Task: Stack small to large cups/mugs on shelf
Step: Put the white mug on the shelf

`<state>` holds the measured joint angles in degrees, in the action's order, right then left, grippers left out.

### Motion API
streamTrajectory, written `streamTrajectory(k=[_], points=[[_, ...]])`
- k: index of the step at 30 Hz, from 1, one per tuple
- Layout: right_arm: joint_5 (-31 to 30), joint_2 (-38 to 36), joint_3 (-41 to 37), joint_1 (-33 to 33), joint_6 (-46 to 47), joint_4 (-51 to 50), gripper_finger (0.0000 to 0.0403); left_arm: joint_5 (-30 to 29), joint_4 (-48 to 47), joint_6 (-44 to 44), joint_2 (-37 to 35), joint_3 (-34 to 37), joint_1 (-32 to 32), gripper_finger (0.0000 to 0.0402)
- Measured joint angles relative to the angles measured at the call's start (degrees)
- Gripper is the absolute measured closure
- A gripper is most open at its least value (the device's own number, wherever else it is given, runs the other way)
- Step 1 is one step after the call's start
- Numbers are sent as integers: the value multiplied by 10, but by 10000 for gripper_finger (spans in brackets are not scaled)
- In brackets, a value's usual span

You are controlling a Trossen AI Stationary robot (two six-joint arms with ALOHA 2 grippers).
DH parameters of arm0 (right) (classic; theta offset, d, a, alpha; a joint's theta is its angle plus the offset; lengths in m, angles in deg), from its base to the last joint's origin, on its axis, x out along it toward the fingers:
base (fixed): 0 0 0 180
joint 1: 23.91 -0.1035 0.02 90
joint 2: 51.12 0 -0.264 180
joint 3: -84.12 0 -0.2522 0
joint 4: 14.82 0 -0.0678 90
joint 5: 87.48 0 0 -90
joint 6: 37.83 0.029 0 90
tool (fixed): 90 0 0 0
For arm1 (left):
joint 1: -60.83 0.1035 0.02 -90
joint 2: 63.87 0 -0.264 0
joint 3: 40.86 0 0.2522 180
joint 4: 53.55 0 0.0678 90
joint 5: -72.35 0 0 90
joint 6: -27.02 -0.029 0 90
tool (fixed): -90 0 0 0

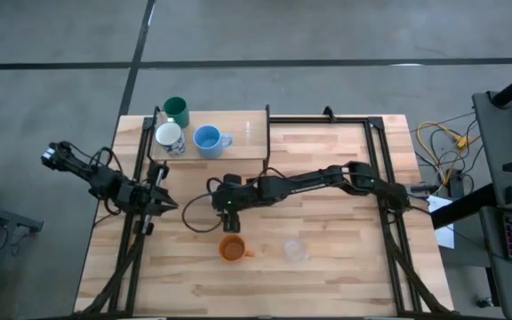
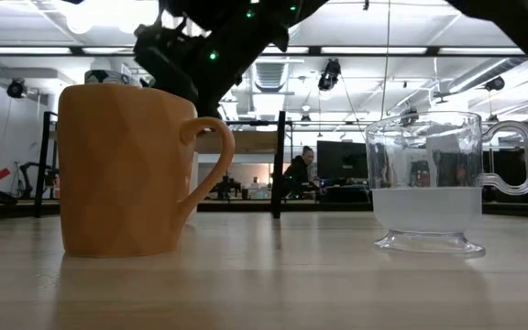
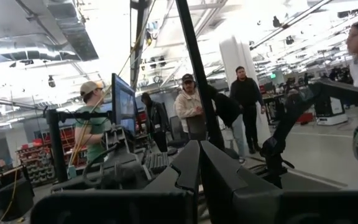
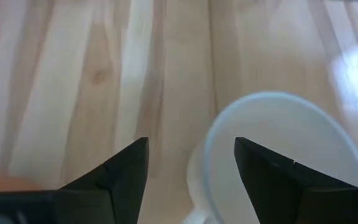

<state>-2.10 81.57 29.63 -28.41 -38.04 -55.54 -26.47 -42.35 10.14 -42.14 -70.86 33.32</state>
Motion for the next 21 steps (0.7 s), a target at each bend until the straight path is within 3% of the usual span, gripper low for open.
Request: streamTrajectory(k=[5,12,21], points=[[-1,22,41,3,-2,-43,174,0,0,0,-13,6,0,402],[0,22,37,1,-9,-42,192,0,0,0,-21,8,0,402],[0,19,34,2,-10,-42,259,0,0,0,-21,8,0,402]])
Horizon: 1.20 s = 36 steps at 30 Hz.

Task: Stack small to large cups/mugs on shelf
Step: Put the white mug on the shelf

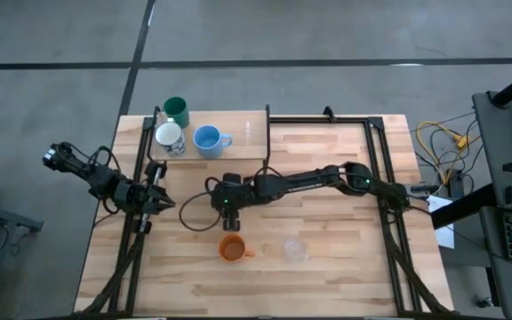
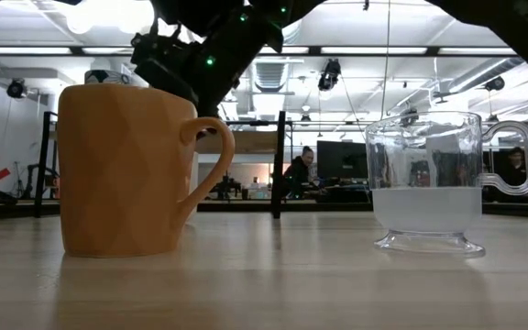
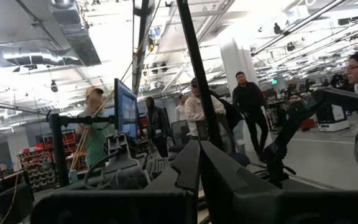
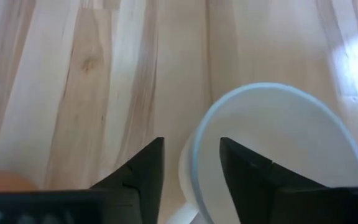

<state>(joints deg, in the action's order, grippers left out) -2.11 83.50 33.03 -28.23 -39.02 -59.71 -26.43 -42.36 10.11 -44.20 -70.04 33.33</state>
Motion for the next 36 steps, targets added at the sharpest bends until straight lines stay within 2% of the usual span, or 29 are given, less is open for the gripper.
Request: streamTrajectory(k=[9,17,26,36], points=[[0,0,0,0,-8,0,340,0,0,0,0,0,0,402],[1,0,-1,0,-14,0,385,0,0,0,0,0,0,402],[13,-3,17,-1,-28,-11,393,0,0,0,0,0,0,402],[35,-3,120,-6,-48,-140,392,0,-1,0,0,0,0,402]])
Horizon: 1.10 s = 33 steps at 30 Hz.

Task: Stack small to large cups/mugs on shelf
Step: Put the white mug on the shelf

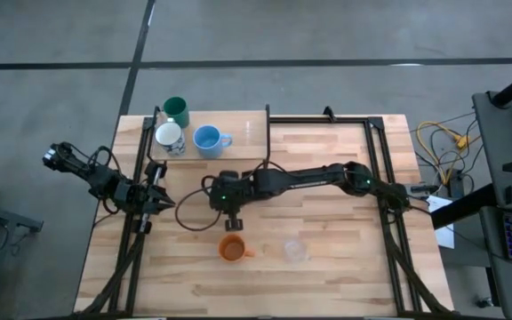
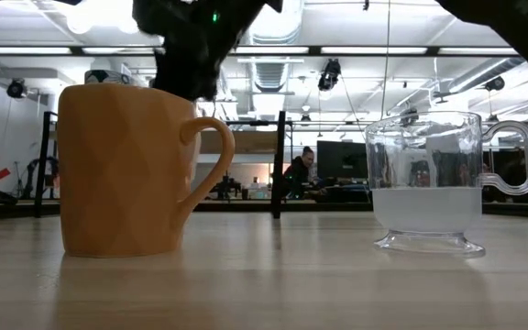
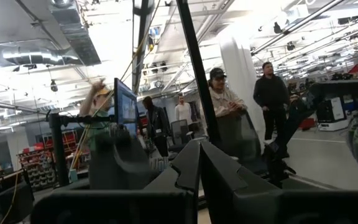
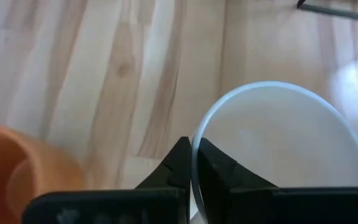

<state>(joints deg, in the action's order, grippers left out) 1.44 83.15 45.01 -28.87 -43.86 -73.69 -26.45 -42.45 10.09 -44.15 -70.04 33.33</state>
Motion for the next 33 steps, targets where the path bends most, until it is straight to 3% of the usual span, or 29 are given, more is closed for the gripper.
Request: streamTrajectory(k=[5,15,20,33], points=[[0,-1,79,-7,-3,-94,391,0,-1,0,0,0,0,402],[12,-97,68,-17,13,-144,390,0,-1,0,1,1,0,402],[-10,-140,68,-13,18,-164,390,0,0,0,3,1,0,402],[-35,-196,68,58,-18,-192,390,0,0,0,3,1,0,402]])
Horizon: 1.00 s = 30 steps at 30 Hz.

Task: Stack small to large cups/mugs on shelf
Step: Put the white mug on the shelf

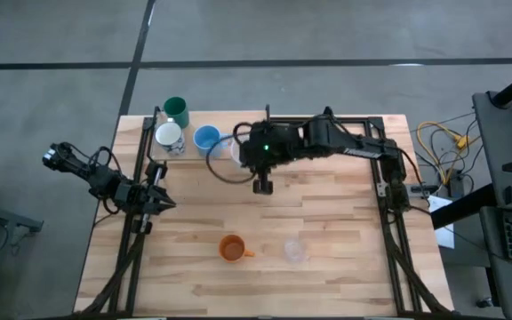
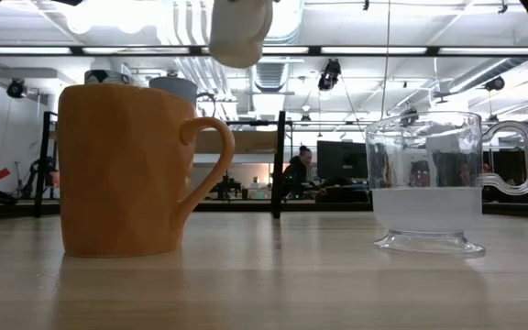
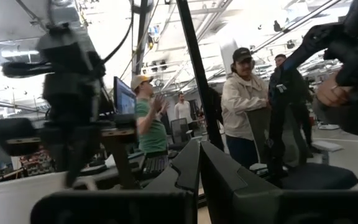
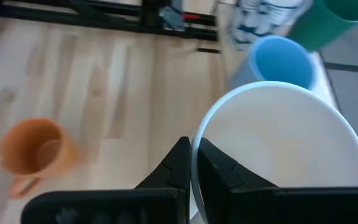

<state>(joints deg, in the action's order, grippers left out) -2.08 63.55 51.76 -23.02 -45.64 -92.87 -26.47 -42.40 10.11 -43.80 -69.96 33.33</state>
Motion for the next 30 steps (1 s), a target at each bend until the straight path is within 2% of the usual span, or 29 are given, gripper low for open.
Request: streamTrajectory(k=[13,24,30], points=[[6,3,-1,103,-90,5,390,0,0,0,0,0,0,402],[108,7,-1,192,-133,45,390,0,-1,0,2,0,0,402],[126,7,-11,211,-145,78,390,0,-1,1,1,0,0,402]])
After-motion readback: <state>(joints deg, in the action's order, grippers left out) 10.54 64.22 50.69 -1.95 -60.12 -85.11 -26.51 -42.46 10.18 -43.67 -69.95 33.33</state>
